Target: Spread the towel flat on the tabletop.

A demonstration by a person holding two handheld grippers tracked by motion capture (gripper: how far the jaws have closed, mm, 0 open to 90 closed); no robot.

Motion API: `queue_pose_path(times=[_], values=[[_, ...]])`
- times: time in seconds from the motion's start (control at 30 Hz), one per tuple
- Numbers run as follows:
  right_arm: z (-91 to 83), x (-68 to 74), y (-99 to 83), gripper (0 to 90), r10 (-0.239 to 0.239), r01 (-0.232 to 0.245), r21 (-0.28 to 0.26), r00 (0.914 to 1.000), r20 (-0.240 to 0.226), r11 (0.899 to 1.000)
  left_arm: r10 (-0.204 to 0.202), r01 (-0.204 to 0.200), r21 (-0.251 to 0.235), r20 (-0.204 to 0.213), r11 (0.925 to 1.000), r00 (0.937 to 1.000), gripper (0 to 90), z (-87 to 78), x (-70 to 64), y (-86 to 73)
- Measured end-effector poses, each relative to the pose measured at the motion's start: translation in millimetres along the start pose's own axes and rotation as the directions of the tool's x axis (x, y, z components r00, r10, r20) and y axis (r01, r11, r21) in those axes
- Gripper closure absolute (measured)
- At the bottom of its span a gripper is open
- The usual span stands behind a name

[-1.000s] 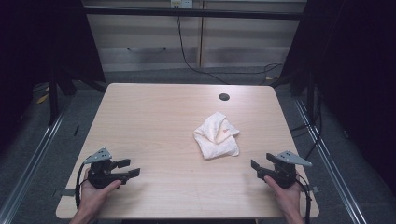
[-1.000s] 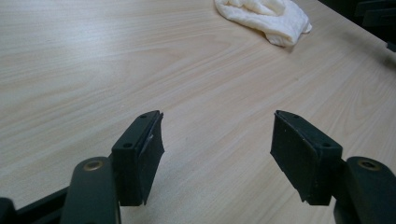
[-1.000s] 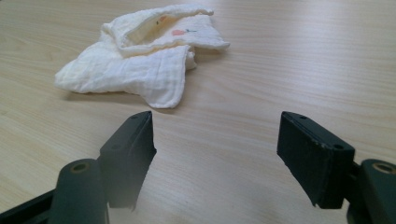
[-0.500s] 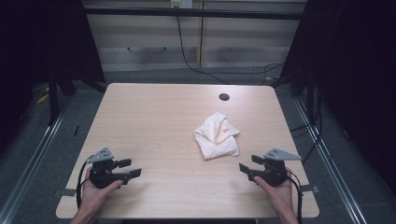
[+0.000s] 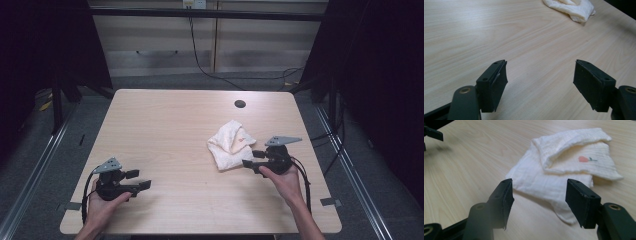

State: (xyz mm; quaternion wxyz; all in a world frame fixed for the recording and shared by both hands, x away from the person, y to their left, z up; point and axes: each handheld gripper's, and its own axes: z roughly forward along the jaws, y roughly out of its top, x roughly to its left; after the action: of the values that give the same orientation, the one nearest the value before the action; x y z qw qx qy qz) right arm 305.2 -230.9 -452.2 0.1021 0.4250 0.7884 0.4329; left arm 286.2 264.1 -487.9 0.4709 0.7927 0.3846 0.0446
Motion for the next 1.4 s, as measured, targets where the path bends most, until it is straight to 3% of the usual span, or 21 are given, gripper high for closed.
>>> queue_pose_path(times=[0.1,0.23,0.33,0.37,0.67,0.83,0.93,1.0,1.1,1.2,1.27,1.37,1.4], values=[[5.7,-4.0,7.9,47.9,-0.004,0.004,0.019,1.0,0.004,1.0,0.016,-0.016,-0.003,0.009,0.9999,0.9998,25.5,-1.1,-1.9,0.4],[17.9,-22.4,26.3,46.1,0.013,-0.013,0.036,0.9999,-0.007,0.999,0.021,-0.021,0.002,0.013,0.9998,0.9997,24.2,-0.6,-1.6,0.5],[24.3,-25.0,32.1,45.4,-0.001,0.001,0.062,0.9999,-0.012,0.998,0.018,-0.018,0.002,0.013,0.9998,0.9998,24.1,-0.1,-1.4,0.7],[31.9,-25.7,36.7,44.7,-0.037,0.037,0.083,0.9993,-0.011,0.996,0.02,-0.02,0.004,0.009,0.9998,0.9998,24.1,0.3,-1.6,0.9],[60.3,-32.9,49.5,48.1,-0.054,0.06,0.152,0.9975,-0.044,0.987,0.023,-0.023,0.009,0.007,0.9997,0.9997,24.1,0.2,-1.8,0.9],[77.2,-37.4,51.2,38.6,-0.053,0.059,0.193,0.9979,-0.037,0.979,0.023,-0.023,0.011,0.003,0.9997,0.9997,24.1,-0.6,0.3,0.5],[84.0,-39.9,48.5,32.5,-0.051,0.05,0.191,0.9987,-0.002,0.98,0.021,-0.021,0.008,-0.002,0.9998,0.9998,23.7,-0.8,0.3,0.5],[87.4,-42.0,46.6,29.3,-0.042,0.043,0.181,0.9991,-0.01,0.983,0.019,-0.019,0.006,-0.008,0.9998,0.9998,23.3,-0.9,0.5,0.5],[93.0,-40.3,44.0,28.7,-0.061,0.062,0.215,0.9981,-0.013,0.975,0.019,-0.019,0.011,-0.009,0.9998,0.9998,23.3,-0.1,1.0,0.4],[95.5,-39.9,41.6,30.2,-0.056,0.057,0.229,0.9984,-0.013,0.972,0.015,-0.015,0.014,-0.001,0.9998,0.9999,23.2,0.4,1.1,0.4],[98.3,-41.9,38.8,35.0,-0.053,0.055,0.237,0.9985,-0.015,0.97,-0.014,0.014,0.005,0.023,0.9999,0.9996,23.2,0.7,2.4,0.1],[99.0,-44.4,33.8,47.5,-0.049,0.048,0.211,0.9988,0.0,0.976,-0.006,0.006,0.01,0.004,0.9999,1.0,23.2,0.4,3.5,-0.2],[99.0,-44.4,33.8,47.5,-0.049,0.048,0.211,0.9988,0.0,0.976,-0.007,0.007,0.01,0.006,0.9999,1.0,23.2,0.5,3.6,-0.3]])
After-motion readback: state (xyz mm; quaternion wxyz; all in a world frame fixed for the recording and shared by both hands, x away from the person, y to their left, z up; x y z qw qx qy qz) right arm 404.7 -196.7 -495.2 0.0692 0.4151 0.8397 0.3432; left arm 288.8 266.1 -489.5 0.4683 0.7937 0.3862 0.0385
